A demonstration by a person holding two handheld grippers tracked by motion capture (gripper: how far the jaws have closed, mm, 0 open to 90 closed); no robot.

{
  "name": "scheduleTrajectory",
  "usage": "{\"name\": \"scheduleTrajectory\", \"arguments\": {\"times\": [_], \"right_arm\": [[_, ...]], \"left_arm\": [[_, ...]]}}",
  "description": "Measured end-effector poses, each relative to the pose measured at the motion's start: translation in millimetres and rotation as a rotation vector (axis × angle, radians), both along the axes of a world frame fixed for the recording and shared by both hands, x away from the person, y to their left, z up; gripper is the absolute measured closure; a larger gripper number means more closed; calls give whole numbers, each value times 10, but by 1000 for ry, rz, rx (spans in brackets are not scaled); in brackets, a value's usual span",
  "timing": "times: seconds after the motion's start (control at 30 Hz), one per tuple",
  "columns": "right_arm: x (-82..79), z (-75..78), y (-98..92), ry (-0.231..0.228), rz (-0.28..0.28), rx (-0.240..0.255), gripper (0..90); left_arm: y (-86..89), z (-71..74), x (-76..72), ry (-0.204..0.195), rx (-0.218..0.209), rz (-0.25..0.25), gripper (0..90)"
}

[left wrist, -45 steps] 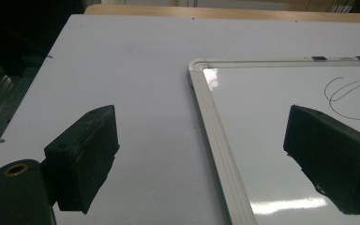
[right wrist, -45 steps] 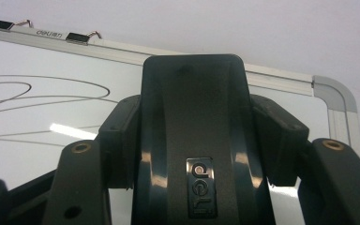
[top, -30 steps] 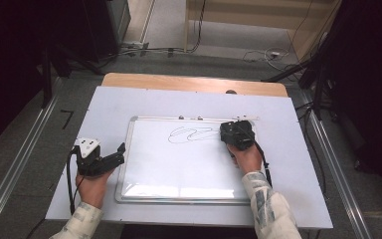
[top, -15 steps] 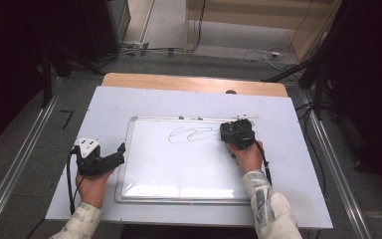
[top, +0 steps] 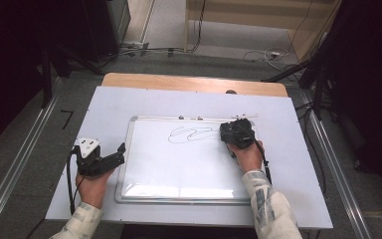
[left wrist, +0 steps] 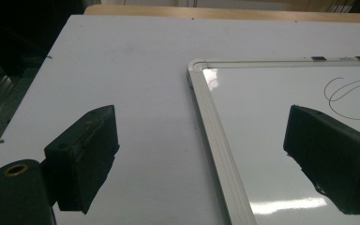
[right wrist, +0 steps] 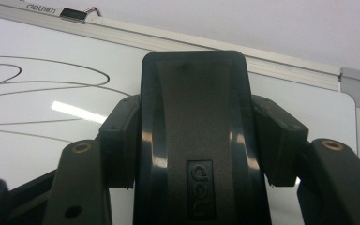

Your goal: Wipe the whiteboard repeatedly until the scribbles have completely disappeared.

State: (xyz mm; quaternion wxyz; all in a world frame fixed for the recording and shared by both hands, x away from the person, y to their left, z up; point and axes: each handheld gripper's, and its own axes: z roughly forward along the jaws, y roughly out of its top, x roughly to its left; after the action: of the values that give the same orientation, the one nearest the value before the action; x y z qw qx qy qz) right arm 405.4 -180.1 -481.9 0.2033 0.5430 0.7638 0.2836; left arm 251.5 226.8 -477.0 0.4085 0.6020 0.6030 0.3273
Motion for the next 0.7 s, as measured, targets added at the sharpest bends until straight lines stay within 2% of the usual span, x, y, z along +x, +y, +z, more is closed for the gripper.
{"name": "scheduleTrajectory", "arguments": {"times": [0.37,0.7], "right_arm": [[4,2,28,2,5,-21,392],[3,-5,126,7,26,-32,394]], "left_arm": [[-9,1,0,0,2,-6,109],[-27,3,6,-2,1,-10,109]]}}
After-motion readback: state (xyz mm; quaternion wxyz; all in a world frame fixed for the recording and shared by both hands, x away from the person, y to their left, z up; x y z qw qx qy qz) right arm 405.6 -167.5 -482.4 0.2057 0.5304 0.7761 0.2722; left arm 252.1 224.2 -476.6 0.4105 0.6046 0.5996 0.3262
